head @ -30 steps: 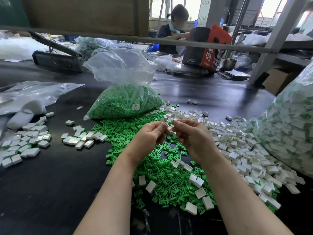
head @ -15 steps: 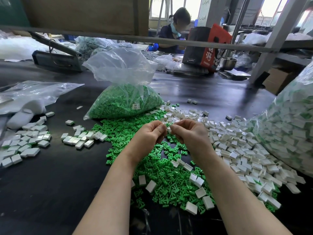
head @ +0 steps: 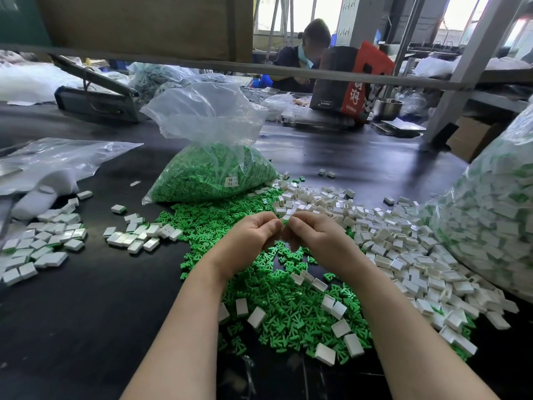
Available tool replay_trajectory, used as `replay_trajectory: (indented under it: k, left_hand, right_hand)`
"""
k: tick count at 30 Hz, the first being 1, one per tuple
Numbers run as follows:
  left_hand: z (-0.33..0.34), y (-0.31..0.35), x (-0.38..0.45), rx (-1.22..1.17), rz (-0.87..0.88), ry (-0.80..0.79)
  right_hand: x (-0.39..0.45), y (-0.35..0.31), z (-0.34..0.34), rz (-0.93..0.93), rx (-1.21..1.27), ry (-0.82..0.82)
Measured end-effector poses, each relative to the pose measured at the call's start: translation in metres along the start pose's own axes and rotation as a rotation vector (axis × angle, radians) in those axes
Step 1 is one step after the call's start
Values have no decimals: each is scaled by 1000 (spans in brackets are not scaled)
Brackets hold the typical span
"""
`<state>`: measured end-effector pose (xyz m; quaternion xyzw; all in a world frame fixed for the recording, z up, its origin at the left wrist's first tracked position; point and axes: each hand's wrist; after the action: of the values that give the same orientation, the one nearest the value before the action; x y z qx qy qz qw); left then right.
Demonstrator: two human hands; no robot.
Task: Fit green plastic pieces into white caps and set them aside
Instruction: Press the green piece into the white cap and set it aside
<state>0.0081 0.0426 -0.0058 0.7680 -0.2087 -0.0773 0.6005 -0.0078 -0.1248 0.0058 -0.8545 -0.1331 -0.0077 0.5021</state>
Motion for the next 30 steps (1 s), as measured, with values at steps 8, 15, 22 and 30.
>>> replay_trajectory:
  k: [8,15,22,30]
  left_hand:
    - [3,-3,2,-164,-56,-107]
    - [6,-1,3,-171,-107,-150]
    - [3,-3,0,-139,-158,-171]
    - [2,-3,-2,-68,-130,-211]
  right_hand:
    - [-2,9,0,50,130,-82]
    - [-4,17,-1,95,331,-175]
    - [-6,20,-3,90,334,-250]
    - [-7,22,-5,69,288,-275]
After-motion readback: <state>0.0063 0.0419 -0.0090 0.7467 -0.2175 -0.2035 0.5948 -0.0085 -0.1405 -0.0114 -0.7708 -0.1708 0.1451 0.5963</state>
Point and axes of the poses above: each hand's wrist, its own x-axis towards the middle knuckle, its own z-axis out of the palm, y = z × x, and after that the axes turned 2 degrees about z, right-handed
